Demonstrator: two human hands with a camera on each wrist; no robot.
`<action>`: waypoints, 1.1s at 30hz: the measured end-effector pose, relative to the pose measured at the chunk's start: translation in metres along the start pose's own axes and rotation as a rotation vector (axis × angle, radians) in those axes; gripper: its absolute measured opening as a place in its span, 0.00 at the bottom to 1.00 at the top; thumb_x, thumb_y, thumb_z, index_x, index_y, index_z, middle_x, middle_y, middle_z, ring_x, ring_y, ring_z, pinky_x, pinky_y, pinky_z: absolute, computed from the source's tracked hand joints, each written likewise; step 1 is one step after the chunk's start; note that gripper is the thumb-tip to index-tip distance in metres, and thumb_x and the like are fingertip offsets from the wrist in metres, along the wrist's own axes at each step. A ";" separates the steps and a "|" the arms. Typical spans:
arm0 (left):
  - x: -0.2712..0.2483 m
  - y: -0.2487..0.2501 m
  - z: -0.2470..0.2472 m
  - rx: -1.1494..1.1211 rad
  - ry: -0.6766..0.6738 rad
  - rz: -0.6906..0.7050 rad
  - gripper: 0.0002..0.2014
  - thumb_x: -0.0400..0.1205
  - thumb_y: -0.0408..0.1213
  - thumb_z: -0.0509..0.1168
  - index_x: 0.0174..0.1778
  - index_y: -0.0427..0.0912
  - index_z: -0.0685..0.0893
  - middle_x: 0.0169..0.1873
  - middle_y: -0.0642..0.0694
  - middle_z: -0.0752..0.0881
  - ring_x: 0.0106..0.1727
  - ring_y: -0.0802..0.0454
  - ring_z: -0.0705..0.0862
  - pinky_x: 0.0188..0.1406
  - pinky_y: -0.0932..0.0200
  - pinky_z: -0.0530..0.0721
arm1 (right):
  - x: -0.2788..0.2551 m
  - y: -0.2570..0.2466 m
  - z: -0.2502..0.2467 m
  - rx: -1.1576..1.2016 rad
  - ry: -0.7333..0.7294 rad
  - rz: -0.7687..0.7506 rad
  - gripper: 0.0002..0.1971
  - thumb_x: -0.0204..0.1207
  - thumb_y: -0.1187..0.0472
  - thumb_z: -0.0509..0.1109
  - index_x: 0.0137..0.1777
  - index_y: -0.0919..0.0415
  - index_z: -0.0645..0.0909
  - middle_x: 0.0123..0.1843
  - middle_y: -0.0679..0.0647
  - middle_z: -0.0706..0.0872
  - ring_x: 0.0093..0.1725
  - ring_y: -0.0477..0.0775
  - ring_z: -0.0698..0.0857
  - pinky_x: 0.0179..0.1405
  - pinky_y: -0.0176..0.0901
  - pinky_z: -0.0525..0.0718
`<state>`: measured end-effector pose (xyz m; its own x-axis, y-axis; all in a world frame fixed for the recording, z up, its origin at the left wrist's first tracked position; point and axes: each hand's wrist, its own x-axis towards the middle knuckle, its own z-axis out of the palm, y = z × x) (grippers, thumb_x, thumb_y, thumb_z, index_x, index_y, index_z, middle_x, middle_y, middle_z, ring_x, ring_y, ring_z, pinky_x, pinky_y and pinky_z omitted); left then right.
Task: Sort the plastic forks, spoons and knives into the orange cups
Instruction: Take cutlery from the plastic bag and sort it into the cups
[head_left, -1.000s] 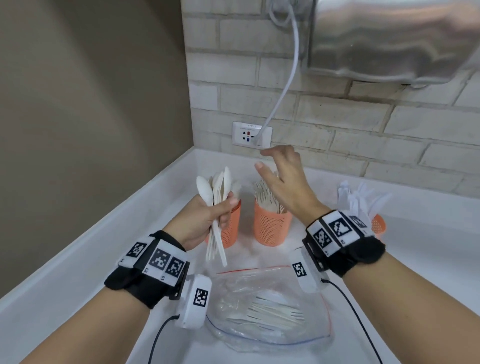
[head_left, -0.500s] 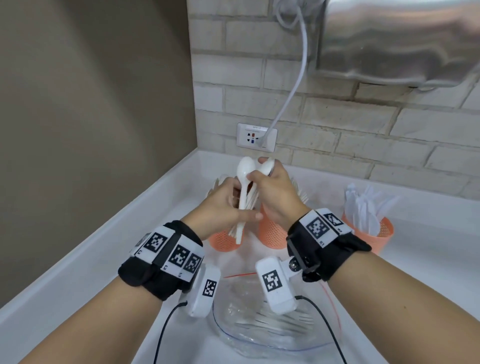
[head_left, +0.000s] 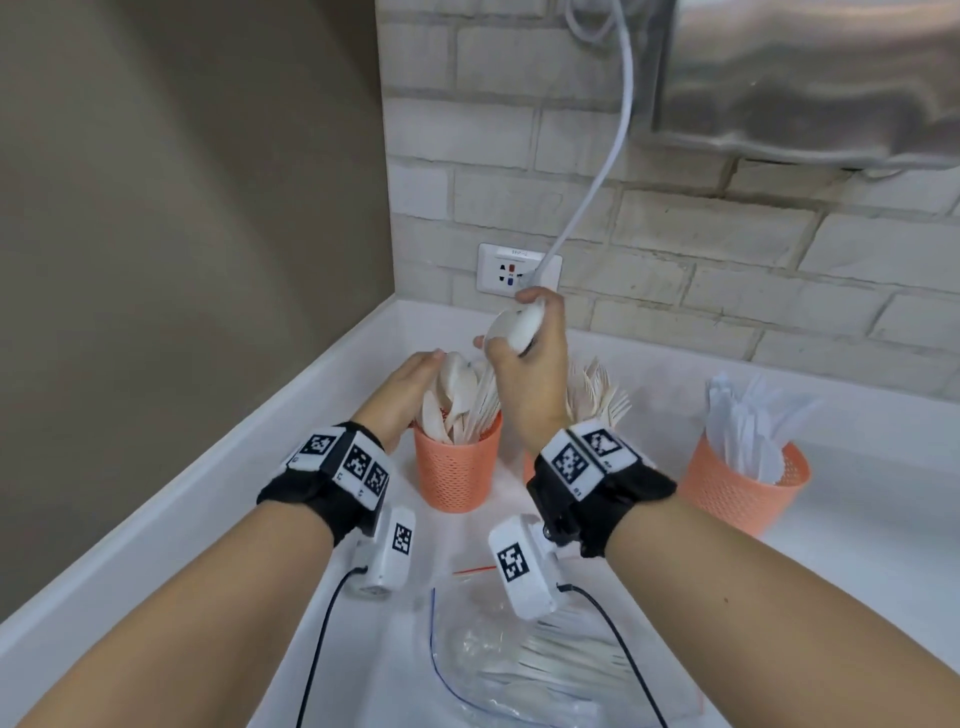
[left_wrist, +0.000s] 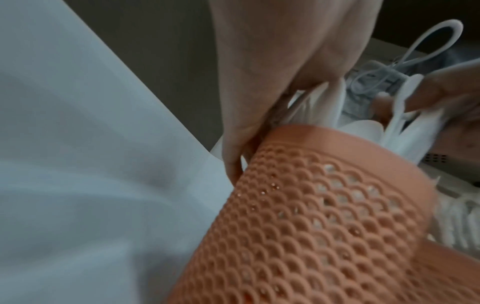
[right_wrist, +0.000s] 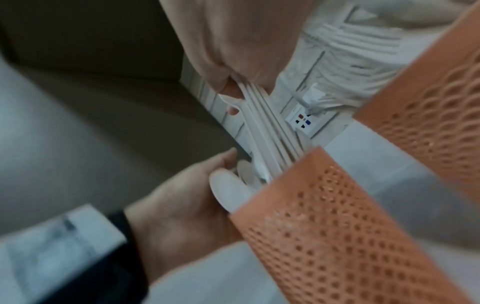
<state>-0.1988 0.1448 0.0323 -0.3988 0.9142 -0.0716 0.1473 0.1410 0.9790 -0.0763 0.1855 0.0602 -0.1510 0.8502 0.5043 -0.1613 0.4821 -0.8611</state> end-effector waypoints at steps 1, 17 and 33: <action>-0.001 -0.001 0.000 -0.010 -0.004 0.014 0.22 0.85 0.54 0.50 0.70 0.47 0.73 0.65 0.44 0.82 0.63 0.49 0.81 0.62 0.51 0.78 | -0.004 0.006 0.000 -0.055 -0.052 -0.015 0.20 0.69 0.77 0.63 0.54 0.53 0.69 0.37 0.43 0.76 0.32 0.61 0.84 0.30 0.49 0.81; -0.021 0.006 0.013 0.172 0.233 0.279 0.19 0.87 0.44 0.47 0.70 0.42 0.71 0.66 0.48 0.73 0.69 0.56 0.71 0.72 0.62 0.65 | -0.015 0.003 -0.013 -0.745 -0.580 -0.146 0.21 0.85 0.59 0.51 0.78 0.57 0.65 0.78 0.61 0.66 0.80 0.61 0.59 0.79 0.55 0.58; -0.143 -0.037 0.065 1.046 -0.387 -0.075 0.35 0.71 0.56 0.71 0.67 0.44 0.63 0.61 0.40 0.74 0.60 0.41 0.78 0.58 0.48 0.80 | -0.119 -0.005 -0.120 -1.284 -1.317 0.278 0.32 0.65 0.54 0.76 0.68 0.64 0.70 0.61 0.58 0.73 0.60 0.58 0.75 0.53 0.50 0.79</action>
<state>-0.0885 0.0336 -0.0057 -0.1567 0.9211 -0.3563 0.8964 0.2841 0.3402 0.0591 0.1070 -0.0028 -0.7061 0.5349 -0.4640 0.6469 0.7538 -0.1156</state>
